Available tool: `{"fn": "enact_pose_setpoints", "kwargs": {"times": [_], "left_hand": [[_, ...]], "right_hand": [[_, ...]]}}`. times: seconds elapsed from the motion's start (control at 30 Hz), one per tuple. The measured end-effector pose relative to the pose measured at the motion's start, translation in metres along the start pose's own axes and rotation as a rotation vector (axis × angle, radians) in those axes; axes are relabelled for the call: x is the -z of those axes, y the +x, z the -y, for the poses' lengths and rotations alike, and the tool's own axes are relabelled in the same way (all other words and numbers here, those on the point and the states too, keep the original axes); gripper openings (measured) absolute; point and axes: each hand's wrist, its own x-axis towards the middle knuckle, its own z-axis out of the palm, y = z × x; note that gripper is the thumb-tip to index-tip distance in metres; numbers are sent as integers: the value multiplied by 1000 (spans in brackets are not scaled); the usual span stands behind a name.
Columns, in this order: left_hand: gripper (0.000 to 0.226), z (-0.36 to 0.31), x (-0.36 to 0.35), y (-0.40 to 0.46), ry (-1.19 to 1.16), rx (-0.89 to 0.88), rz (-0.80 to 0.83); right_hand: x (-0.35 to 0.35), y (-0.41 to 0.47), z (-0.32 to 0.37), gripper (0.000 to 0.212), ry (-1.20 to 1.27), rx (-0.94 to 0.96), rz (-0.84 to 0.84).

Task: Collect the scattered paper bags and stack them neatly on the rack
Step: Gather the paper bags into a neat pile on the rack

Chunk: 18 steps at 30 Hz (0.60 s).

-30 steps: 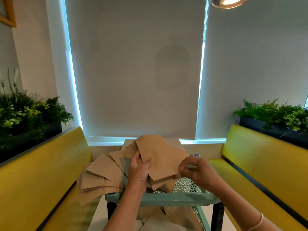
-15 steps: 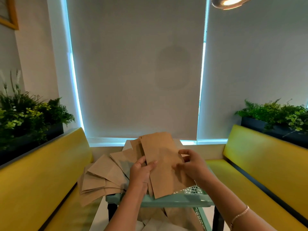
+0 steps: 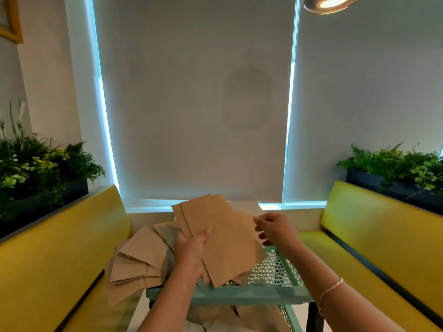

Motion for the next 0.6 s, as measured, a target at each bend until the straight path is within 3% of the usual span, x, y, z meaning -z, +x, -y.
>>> {"fn": "enact_pose_setpoints", "kwargs": {"times": [0.1,0.17,0.33,0.53,0.6], "left_hand": [[30,-7,4,4,203,-137,-78],[34,-4,7,4,329,-201,-130],[39,4,9,3,394,-233,-133],[39,5,10,4,422,-240,-96],[39,6,10,6,432,-241,-86]], "right_hand": [[13,27,-4,23,-295,8,-60],[14,37,-6,41,-493,-19,-4],[-8,59,-12,72,-793,7,133],[-21,82,-13,69,-853,10,119],[-21,84,-15,80,-885,-8,106]]}}
